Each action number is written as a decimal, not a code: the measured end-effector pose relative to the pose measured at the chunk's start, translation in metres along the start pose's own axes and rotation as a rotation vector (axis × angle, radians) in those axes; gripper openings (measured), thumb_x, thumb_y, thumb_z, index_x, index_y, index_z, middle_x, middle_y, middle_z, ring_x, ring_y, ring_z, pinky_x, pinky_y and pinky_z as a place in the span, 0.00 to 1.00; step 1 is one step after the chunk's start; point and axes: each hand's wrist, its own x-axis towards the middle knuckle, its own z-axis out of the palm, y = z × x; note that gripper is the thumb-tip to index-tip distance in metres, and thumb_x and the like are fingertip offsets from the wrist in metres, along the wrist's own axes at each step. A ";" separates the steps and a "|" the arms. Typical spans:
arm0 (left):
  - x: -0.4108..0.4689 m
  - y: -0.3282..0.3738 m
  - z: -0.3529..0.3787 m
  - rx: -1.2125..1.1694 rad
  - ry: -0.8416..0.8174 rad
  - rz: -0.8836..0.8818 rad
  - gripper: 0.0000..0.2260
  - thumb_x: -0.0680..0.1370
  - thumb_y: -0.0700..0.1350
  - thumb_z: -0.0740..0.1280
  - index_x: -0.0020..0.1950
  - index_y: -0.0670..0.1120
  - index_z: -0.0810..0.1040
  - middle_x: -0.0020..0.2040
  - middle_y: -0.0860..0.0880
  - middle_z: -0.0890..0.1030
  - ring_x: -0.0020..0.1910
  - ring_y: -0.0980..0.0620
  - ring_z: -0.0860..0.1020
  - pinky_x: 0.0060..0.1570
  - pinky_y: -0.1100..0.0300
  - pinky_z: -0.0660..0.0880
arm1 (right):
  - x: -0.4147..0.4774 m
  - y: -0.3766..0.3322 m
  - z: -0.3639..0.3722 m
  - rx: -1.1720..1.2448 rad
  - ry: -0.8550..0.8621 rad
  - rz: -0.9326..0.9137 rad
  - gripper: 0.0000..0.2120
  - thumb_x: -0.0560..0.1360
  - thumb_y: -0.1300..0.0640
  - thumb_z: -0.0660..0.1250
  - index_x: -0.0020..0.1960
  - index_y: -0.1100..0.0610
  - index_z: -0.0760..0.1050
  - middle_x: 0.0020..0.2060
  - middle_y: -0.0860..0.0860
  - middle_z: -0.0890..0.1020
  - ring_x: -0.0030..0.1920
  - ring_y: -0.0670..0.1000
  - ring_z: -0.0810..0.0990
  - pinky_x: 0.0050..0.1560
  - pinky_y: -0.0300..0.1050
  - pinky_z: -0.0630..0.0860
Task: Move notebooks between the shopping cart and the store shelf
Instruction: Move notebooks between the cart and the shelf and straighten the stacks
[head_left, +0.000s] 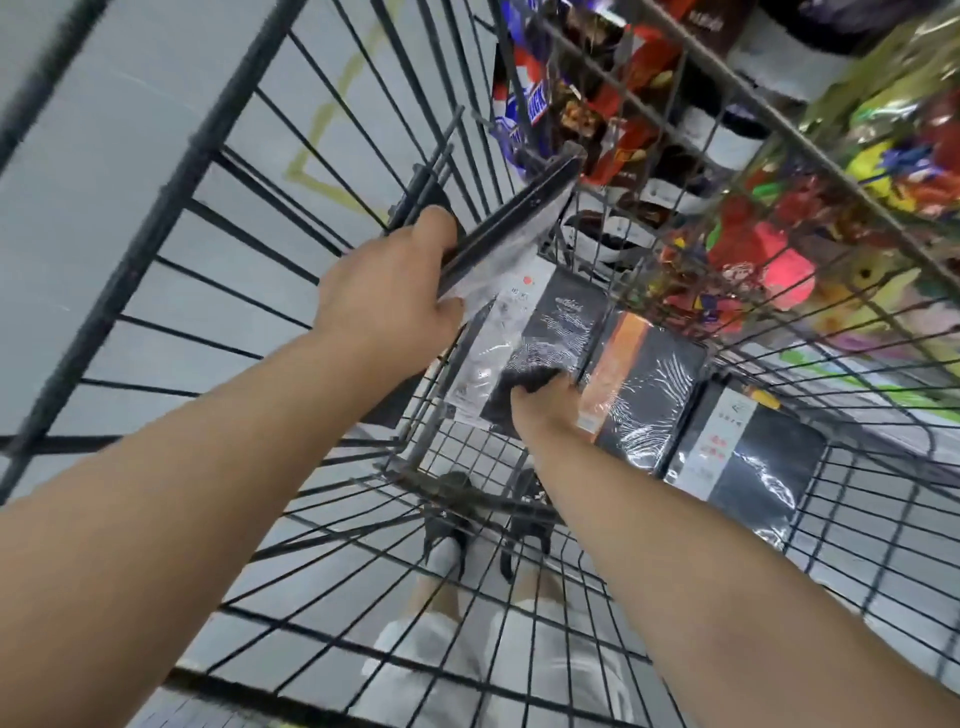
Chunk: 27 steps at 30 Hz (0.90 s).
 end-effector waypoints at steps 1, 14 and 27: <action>0.001 -0.003 0.001 0.003 0.000 0.010 0.16 0.76 0.50 0.65 0.59 0.46 0.66 0.40 0.51 0.68 0.39 0.46 0.67 0.38 0.54 0.66 | 0.003 -0.005 0.007 -0.006 0.036 0.043 0.37 0.73 0.54 0.68 0.74 0.62 0.54 0.68 0.61 0.67 0.66 0.61 0.69 0.67 0.54 0.69; 0.007 -0.012 0.006 0.018 0.035 0.139 0.14 0.76 0.45 0.64 0.50 0.45 0.58 0.34 0.52 0.60 0.34 0.47 0.65 0.26 0.56 0.58 | 0.002 -0.018 0.037 -0.133 0.216 0.205 0.60 0.64 0.34 0.72 0.77 0.56 0.37 0.69 0.64 0.62 0.68 0.63 0.64 0.68 0.58 0.62; -0.047 -0.007 -0.031 -0.179 -0.019 0.010 0.17 0.75 0.51 0.67 0.60 0.49 0.66 0.43 0.49 0.76 0.41 0.46 0.71 0.38 0.55 0.66 | -0.078 0.010 -0.058 0.069 0.169 -0.136 0.19 0.77 0.51 0.64 0.65 0.55 0.66 0.47 0.58 0.81 0.44 0.59 0.80 0.39 0.45 0.69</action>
